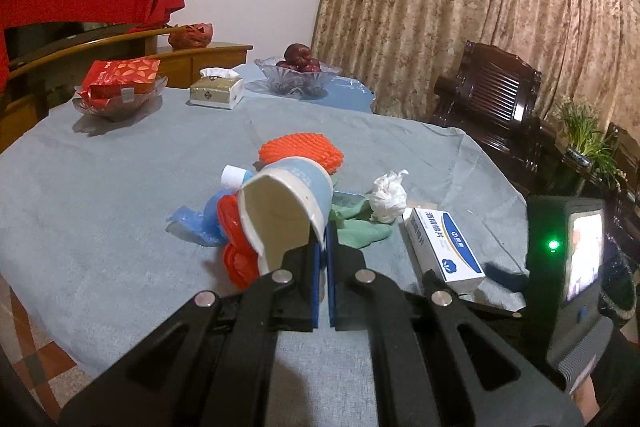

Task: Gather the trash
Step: 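Carry the alcohol pad box to the bin with the right tool while the left holds the cup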

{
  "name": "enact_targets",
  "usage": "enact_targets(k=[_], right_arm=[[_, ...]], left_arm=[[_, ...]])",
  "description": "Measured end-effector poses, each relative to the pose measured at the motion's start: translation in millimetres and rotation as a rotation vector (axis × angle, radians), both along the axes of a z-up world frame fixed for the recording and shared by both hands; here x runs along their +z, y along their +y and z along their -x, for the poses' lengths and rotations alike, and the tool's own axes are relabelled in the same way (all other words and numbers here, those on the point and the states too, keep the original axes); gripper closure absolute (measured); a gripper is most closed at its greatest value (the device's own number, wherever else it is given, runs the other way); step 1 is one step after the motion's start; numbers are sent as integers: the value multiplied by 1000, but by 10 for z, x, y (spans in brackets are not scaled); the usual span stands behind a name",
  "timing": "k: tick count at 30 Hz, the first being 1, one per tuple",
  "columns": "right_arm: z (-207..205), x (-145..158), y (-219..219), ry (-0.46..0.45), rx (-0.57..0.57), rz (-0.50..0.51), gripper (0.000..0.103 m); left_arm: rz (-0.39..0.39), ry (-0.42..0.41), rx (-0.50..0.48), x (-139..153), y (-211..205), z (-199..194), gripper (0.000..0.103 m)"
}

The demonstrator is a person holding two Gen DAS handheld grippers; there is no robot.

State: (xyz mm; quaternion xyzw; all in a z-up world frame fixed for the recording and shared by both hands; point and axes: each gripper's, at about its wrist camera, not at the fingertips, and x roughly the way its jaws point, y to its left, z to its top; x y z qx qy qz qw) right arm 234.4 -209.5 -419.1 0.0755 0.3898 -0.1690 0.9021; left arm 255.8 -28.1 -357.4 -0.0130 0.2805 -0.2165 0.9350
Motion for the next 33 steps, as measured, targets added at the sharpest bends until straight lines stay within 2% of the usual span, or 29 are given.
enact_targets(k=[5, 10, 16, 21, 26, 33], right_arm=[[208, 173, -147, -85, -62, -7, 49], [449, 441, -309, -145, -47, 16, 49], [867, 791, -811, -181, -36, 53, 49], [1283, 1085, -1365, -228, -101, 87, 49], [1655, 1163, -1852, -238, -180, 93, 49], [2095, 1044, -2439, -212, -263, 99, 49]], left_arm=[[-7, -8, -3, 23, -32, 32, 101], [-30, -30, -21, 123, -233, 141, 101], [-30, -58, -71, 277, -609, 333, 101], [-29, -70, -132, 361, -1017, 512, 101], [-27, -86, -198, 442, -1443, 675, 101], [-12, -86, -285, 495, -2373, 1047, 101]])
